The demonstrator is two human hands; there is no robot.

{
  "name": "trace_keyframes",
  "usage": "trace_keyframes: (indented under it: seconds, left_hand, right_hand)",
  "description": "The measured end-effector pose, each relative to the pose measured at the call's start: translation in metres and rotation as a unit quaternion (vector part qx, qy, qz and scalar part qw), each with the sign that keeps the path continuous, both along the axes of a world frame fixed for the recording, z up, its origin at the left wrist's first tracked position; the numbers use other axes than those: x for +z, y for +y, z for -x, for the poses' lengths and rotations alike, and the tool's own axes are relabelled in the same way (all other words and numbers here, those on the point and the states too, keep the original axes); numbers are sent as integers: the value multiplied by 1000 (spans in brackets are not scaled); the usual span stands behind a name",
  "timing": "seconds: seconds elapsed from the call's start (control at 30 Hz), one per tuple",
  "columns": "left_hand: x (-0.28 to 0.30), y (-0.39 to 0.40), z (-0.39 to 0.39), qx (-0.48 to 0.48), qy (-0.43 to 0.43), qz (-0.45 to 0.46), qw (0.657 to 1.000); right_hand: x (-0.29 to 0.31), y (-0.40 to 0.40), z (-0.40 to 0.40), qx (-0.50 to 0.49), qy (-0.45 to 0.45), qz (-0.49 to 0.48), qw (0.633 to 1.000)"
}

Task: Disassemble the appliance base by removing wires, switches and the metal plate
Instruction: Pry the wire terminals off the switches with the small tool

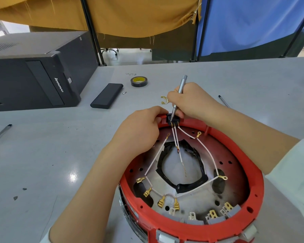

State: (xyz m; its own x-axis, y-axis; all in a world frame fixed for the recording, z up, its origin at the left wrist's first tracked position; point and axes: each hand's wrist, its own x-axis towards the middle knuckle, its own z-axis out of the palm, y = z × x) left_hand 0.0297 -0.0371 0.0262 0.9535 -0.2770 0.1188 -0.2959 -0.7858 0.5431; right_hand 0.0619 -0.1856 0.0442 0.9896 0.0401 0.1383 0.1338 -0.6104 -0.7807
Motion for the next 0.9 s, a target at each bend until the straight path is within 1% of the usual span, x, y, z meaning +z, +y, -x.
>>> trace_keyframes:
  seconds: [0.07,0.13,0.2,0.27,0.4,0.5,0.67,0.77,0.9]
  left_hand:
    - [-1,0,0,0,-2,0,1000]
    - [-1,0,-1,1,-4,1,1000]
    - [0,0,-1,1,-3,2,1000]
    - [0,0,-1,1,-4,-1,1000]
    - [-1,0,0,0,-5,-3,1000]
    - [0,0,0,-1,-5,-4,1000]
    - [0,0,1,-1,-4,-3,1000]
    - [1,0,2,-3,-2,-4,1000]
    - [1,-1,2,-1,2,-2,1000]
  right_hand:
    - [-7,-2,6,-11,-76,-36,996]
    - [-11,-2,8,-24,-136,-49,989]
    - [-12,-1,8,-27,-164,-47,985]
    - [-12,0,7,-17,-172,-36,984]
    - [-12,2,5,-8,-157,-23,987]
    - [-8,2,0,-17,-103,-20,994]
    - [-1,6,-7,-14,-16,27,999]
    - [-1,5,-7,-16,-9,29,999]
    - [-3,3,-4,-21,-30,-13,999]
